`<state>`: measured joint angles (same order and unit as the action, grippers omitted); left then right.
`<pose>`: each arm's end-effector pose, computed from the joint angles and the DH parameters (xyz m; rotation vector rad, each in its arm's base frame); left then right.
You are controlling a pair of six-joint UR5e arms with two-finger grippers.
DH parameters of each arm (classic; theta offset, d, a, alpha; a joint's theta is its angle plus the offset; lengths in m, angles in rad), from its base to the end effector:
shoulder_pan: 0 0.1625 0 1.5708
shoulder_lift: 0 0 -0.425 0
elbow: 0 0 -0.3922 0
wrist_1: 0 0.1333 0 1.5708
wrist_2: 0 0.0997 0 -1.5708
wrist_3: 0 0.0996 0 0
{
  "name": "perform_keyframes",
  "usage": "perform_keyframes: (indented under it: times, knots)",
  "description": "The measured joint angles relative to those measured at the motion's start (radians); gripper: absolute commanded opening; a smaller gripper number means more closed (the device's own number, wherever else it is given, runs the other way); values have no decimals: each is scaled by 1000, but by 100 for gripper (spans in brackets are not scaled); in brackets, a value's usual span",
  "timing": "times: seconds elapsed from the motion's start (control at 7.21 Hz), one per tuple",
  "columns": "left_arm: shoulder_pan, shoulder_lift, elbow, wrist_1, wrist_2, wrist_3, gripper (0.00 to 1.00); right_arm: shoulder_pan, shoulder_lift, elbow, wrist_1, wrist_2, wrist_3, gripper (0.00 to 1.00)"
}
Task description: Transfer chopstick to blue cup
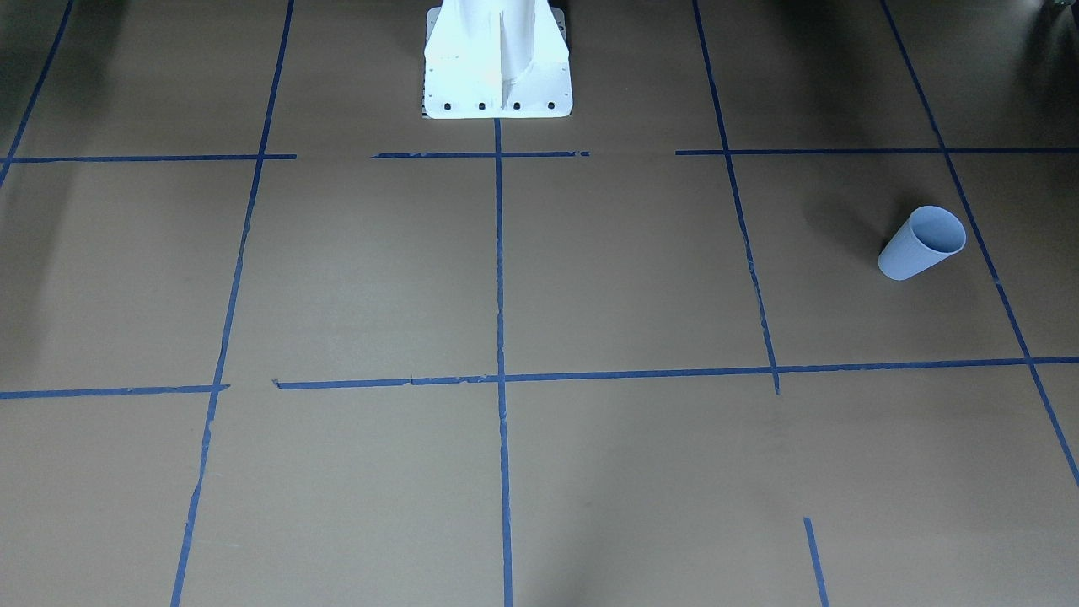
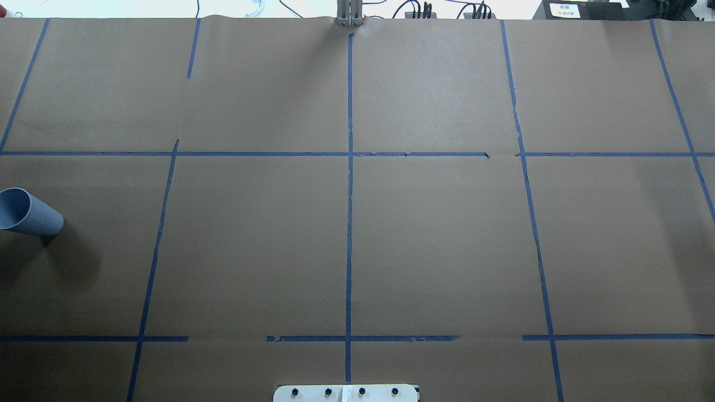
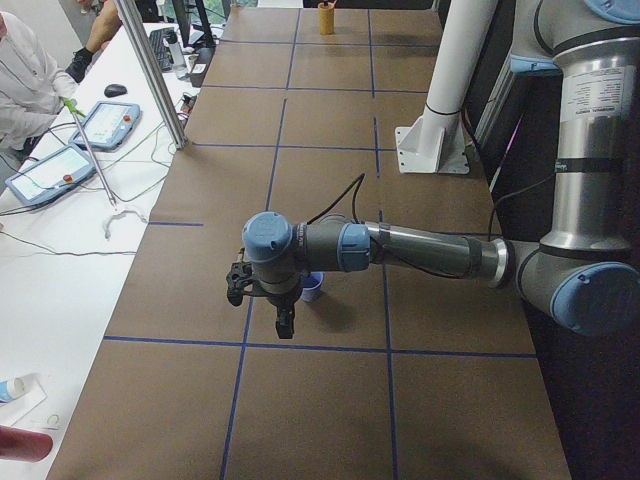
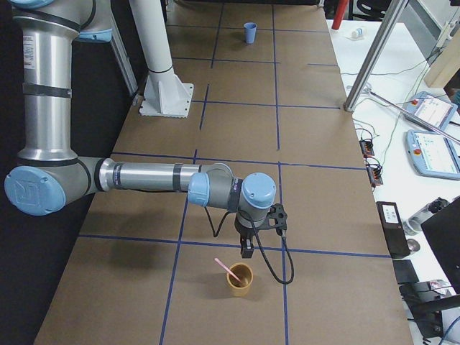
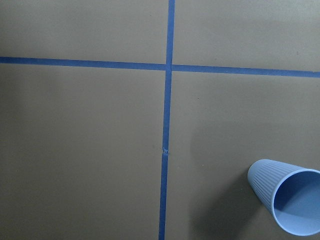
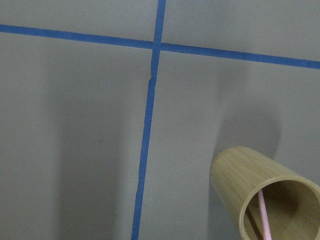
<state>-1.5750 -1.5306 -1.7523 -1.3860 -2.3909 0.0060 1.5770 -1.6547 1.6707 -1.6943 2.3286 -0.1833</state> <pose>-0.0624 -0.4676 0.6041 -0.0368 0.8202 -0.0161 0.0676 -0.4475 0.6624 -0.0302 -0.7638 -0.1277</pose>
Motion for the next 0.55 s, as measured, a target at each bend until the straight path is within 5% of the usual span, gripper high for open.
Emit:
perform_keyframes:
  times: [0.55]
  knots:
    - [1,0,-3,-5,7,-3,100,0,-2,8,1,6,-1,100]
